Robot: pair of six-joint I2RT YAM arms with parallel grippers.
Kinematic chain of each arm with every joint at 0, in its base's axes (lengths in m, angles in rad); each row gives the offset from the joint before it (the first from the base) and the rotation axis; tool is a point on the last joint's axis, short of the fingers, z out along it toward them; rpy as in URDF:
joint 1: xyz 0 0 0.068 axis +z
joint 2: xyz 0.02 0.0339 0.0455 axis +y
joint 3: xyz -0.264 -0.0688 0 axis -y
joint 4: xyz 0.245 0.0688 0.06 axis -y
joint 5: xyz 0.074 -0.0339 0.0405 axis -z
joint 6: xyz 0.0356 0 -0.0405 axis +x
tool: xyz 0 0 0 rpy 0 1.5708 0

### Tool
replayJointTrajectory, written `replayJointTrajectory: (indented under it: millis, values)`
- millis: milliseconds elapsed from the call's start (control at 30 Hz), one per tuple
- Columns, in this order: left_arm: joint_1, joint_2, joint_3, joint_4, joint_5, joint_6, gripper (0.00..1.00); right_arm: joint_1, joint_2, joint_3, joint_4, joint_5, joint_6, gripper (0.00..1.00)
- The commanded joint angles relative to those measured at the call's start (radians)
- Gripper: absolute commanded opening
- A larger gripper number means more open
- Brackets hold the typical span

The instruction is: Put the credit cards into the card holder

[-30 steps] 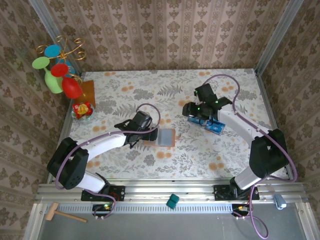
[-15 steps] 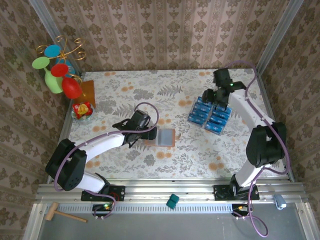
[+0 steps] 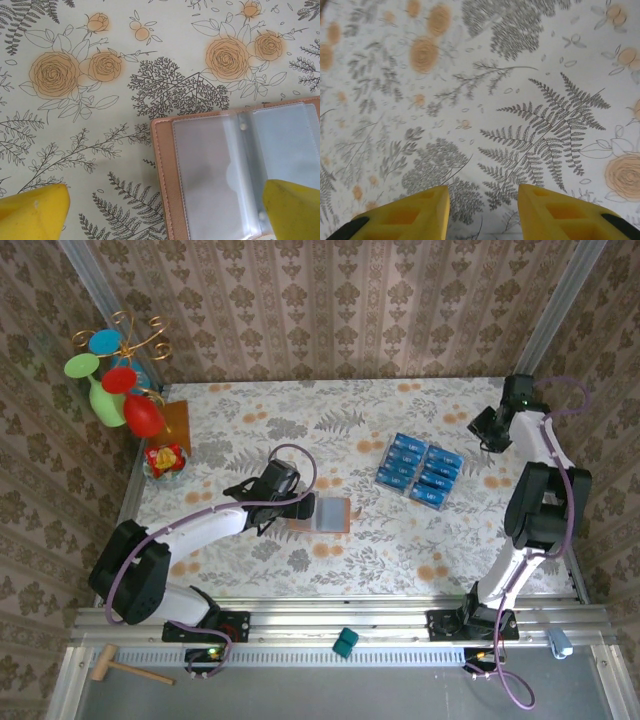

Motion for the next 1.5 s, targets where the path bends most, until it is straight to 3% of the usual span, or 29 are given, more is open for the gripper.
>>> replayJointTrajectory:
  millis: [0,167,400,867,1267,1467]
  values:
    - [0.005,-0.026,0.014,-0.019,0.005,-0.008,1.00,0.000,0.075,0.021,0.012,-0.101,0.037,0.41]
    - [0.004,-0.035,0.016,-0.022,-0.001,-0.007,1.00,0.001,0.141,-0.011,0.049,-0.184,0.041,0.38]
    - [0.005,-0.037,0.018,-0.021,0.002,-0.002,1.00,0.004,0.096,-0.137,0.117,-0.209,0.046,0.37]
    - [0.004,-0.046,0.019,-0.011,0.014,0.000,1.00,0.016,-0.086,-0.377,0.160,-0.225,0.019,0.36]
    - [-0.003,-0.095,-0.003,-0.012,0.007,-0.008,1.00,0.097,-0.277,-0.656,0.252,-0.221,0.068,0.35]
    - [-0.004,-0.110,-0.009,-0.025,-0.002,-0.009,1.00,0.096,-0.429,-0.665,0.178,-0.175,0.073,0.36]
